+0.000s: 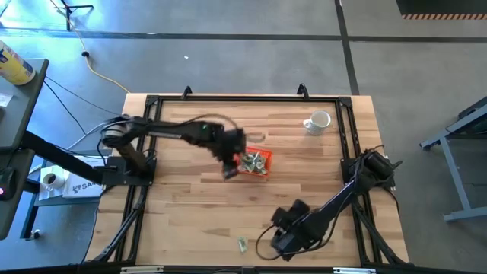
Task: Pick and place Stevia / Truvia into bins
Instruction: Put the stevia packet into the orange bin
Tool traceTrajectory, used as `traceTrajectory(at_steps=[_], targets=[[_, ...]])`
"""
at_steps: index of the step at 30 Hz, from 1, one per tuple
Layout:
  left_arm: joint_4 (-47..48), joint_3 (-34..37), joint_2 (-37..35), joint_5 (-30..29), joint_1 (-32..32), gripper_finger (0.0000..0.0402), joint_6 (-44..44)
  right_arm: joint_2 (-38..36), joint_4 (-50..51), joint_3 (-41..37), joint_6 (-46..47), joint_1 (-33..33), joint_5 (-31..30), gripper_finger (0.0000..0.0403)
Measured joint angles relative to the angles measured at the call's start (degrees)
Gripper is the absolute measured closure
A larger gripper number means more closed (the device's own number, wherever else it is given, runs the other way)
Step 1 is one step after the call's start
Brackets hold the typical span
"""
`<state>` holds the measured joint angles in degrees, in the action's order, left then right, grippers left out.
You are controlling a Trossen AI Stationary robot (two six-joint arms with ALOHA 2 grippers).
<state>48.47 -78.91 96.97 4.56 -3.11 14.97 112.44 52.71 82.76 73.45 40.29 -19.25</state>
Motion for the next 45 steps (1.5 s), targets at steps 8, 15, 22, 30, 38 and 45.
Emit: traceTrajectory(at_steps=[8, 15, 22, 30, 38, 45], targets=[[6.06, 6.91, -10.89, -14.77, 18.41, 0.0193, 15.33, 0.27, -17.21, 0.00, -23.63, -5.05, 0.45, 0.0159], [7.45, 17.92, -17.76, -25.25, 31.92, 0.0223, 35.34, 3.44, -29.62, 0.92, -30.90, -7.58, 11.83, 0.0159], [7.16, 25.47, -20.60, -26.20, 37.72, 0.0229, 40.38, 12.48, -26.25, 12.41, -12.90, -7.71, 12.15, 0.0159], [8.60, 27.88, -21.07, -28.98, 41.11, 0.0229, 40.91, 27.43, 4.21, 39.55, -4.33, -6.86, 5.38, 0.0160], [9.58, 28.06, -21.07, -30.25, 41.04, 0.0229, 38.19, 35.01, 6.44, 51.75, -1.80, -6.80, 7.61, 0.0160], [11.13, 28.06, -21.07, -30.54, 41.03, 0.0229, 37.83, 35.73, 12.77, 51.30, 2.24, -6.22, 8.55, 0.0160]])
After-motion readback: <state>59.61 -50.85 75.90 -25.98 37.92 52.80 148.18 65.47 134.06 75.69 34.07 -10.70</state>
